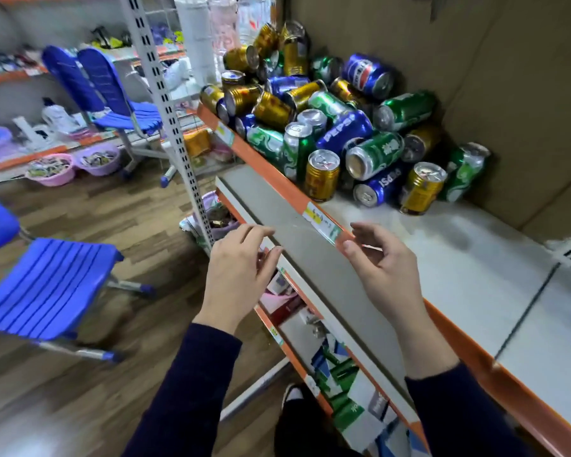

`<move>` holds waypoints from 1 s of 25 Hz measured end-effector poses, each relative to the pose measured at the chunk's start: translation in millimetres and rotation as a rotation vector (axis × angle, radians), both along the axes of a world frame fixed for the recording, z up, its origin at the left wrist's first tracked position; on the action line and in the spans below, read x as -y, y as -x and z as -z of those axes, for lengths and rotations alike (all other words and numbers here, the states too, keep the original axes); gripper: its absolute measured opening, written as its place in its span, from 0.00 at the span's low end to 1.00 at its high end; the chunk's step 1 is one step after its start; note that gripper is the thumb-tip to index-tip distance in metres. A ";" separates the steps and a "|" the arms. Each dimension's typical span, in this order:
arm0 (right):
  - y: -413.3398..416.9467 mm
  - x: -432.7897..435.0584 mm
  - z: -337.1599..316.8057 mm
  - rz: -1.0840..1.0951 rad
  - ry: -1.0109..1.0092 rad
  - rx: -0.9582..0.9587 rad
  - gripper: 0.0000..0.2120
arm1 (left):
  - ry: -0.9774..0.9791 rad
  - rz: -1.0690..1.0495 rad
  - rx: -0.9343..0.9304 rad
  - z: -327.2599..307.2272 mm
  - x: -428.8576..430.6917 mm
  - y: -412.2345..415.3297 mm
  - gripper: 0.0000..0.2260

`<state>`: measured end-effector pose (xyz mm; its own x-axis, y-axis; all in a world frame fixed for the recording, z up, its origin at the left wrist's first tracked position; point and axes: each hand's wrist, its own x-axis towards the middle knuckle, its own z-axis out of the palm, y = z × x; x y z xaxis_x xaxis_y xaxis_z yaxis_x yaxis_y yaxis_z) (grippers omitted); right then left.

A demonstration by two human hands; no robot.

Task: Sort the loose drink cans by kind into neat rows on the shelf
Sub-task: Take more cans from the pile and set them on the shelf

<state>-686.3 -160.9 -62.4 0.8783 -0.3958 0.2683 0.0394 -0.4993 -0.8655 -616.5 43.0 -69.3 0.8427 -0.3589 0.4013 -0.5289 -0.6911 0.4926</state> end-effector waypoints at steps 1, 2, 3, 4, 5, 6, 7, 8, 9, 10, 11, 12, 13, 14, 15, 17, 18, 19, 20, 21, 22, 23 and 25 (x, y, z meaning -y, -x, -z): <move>-17.2 -3.8 -4.6 -0.025 -0.040 0.022 0.12 | -0.006 -0.009 0.006 -0.5 -5.0 -14.6 0.12; -39.6 -6.4 -9.3 -0.038 -0.056 0.048 0.13 | -0.011 -0.022 0.018 -1.7 -10.1 -34.0 0.12; -62.0 -7.2 -13.5 -0.036 -0.047 0.076 0.13 | -0.010 -0.032 0.035 -2.9 -13.5 -54.7 0.12; -84.0 -6.9 -18.4 -0.029 -0.027 0.101 0.14 | -0.005 -0.039 0.056 -5.0 -15.2 -75.8 0.12; -106.8 -6.2 -24.5 -0.021 -0.015 0.129 0.14 | -0.003 -0.046 0.072 -8.3 -15.2 -97.5 0.12; -129.6 -4.4 -31.4 -0.016 -0.011 0.153 0.14 | -0.003 -0.049 0.083 -12.6 -13.7 -119.2 0.12; -152.4 -1.6 -38.1 -0.014 -0.012 0.173 0.13 | -0.001 -0.049 0.093 -16.8 -11.7 -141.6 0.12; -171.9 1.2 -43.7 -0.012 -0.012 0.187 0.13 | 0.000 -0.049 0.108 -20.1 -9.9 -161.8 0.12; -188.7 3.3 -48.6 -0.010 -0.009 0.198 0.13 | 0.004 -0.052 0.123 -22.7 -8.4 -178.7 0.12; -208.5 5.6 -54.4 -0.006 -0.005 0.210 0.13 | 0.008 -0.059 0.133 -25.6 -6.9 -198.0 0.12; -228.5 8.4 -59.8 -0.001 0.000 0.218 0.12 | 0.013 -0.065 0.141 -28.5 -5.6 -217.0 0.12; -248.0 10.9 -64.6 0.005 0.005 0.214 0.12 | 0.022 -0.066 0.142 -30.9 -4.0 -235.9 0.12; -266.5 12.3 -68.7 0.010 0.008 0.197 0.12 | 0.031 -0.064 0.139 -32.6 -2.5 -254.2 0.12; -283.8 13.2 -72.7 0.015 0.014 0.174 0.12 | 0.033 -0.061 0.134 -34.5 -1.1 -271.1 0.12; -300.6 15.0 -76.6 0.020 0.031 0.154 0.12 | 0.032 -0.056 0.130 -36.4 0.8 -287.8 0.12; -332.5 19.6 -84.3 0.024 0.094 0.125 0.11 | 0.036 -0.027 0.140 -42.1 5.6 -322.9 0.12; -347.2 21.4 -89.2 0.030 0.129 0.110 0.12 | 0.036 -0.005 0.151 -46.1 8.0 -341.0 0.13; -364.6 23.2 -93.4 0.047 0.162 0.094 0.13 | 0.031 0.022 0.163 -49.0 9.7 -363.1 0.13; -381.9 24.6 -96.6 0.077 0.195 0.080 0.13 | 0.027 0.051 0.173 -50.4 10.8 -386.9 0.13; -398.4 25.0 -99.3 0.109 0.227 0.068 0.14 | 0.030 0.082 0.177 -51.1 11.5 -411.4 0.13; -413.3 24.3 -101.8 0.135 0.256 0.054 0.14 | 0.042 0.116 0.172 -52.2 12.2 -435.2 0.13; -427.7 23.2 -104.0 0.164 0.283 0.040 0.14 | 0.052 0.154 0.166 -53.3 13.3 -458.8 0.13; -453.8 21.1 -107.9 0.228 0.333 0.000 0.14 | 0.052 0.222 0.179 -56.1 15.5 -503.1 0.13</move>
